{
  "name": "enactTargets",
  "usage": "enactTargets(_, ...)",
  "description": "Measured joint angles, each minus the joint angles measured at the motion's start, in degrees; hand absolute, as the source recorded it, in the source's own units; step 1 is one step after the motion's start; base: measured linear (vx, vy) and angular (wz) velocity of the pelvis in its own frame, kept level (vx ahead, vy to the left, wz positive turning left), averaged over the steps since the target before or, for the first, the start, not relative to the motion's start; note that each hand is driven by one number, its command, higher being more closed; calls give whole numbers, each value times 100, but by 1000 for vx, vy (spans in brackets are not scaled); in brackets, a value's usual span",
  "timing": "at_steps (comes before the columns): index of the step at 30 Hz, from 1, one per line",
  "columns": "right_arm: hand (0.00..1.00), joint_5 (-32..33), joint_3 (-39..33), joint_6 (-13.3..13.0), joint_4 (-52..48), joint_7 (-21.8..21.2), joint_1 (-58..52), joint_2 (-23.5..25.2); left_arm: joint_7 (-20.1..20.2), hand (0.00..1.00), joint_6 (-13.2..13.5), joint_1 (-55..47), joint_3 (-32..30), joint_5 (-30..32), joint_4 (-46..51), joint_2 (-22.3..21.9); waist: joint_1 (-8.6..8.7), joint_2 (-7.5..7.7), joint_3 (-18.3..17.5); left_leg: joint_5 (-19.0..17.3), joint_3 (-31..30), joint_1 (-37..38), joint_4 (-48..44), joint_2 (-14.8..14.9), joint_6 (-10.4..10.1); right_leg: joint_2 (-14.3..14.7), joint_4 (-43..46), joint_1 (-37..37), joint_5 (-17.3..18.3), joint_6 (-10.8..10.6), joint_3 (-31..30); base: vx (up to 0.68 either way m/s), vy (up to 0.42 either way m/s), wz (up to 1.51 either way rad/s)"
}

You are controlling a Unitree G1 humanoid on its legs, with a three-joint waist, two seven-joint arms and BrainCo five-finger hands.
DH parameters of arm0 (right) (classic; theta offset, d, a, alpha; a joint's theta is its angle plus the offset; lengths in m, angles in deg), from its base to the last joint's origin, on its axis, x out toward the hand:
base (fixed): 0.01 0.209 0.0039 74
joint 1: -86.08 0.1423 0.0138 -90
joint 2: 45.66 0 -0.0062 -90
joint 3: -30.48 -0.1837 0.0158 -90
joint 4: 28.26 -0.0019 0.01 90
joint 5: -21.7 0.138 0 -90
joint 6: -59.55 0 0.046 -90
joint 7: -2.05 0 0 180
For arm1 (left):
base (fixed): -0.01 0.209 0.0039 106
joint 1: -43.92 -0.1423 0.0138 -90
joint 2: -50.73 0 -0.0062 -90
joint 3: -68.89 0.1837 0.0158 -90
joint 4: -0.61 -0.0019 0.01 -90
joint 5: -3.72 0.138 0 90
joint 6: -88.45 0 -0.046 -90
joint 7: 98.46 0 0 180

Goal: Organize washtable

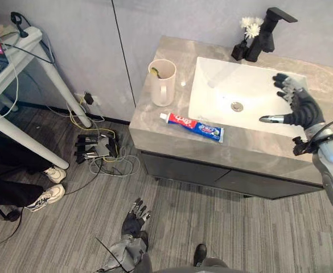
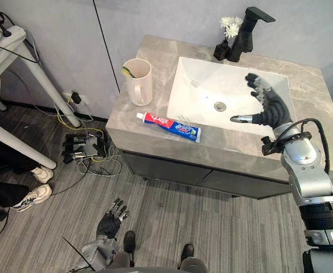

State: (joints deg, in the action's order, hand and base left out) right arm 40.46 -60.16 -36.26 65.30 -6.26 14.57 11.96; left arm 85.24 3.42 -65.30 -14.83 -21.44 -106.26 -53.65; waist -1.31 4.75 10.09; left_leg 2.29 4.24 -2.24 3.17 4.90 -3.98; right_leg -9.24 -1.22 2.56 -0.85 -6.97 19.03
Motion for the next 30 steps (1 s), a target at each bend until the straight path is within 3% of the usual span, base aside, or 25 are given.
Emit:
enactTargets(6, 0, -46, 375, 10, -42, -197, 0, -206, 10, 0, 32, 15, 57, 0, 0, 86, -100, 69, 7, 63, -89, -140, -5, -9, 22, -3, 9, -90, 0, 0, 111, -43, -9, 7)
enactTargets(23, 0, -146, 1198, 122, 63, -206, 261, -205, -5, 0, 52, 24, 264, -11, -9, 208, -163, 216, 4, 245, -246, -373, 97, -6, 20, 12, 40, -281, -10, 13, 270, -23, -6, 4)
enactTargets(26, 0, -215, 1259, 133, 133, -211, 268, -205, -6, 0, 53, 23, 268, -9, -10, 205, -266, 243, 14, 259, -262, -404, 97, -4, 16, 14, 38, -300, -10, 14, 286, -12, -2, 4)
enactTargets(30, 0, -344, 1264, 187, 365, -201, 465, -205, -10, 0, 61, 23, 263, -9, -10, 212, -280, 270, 15, 293, -300, -504, 96, -10, 19, 14, 45, -377, -22, 30, 321, -26, 0, 5)
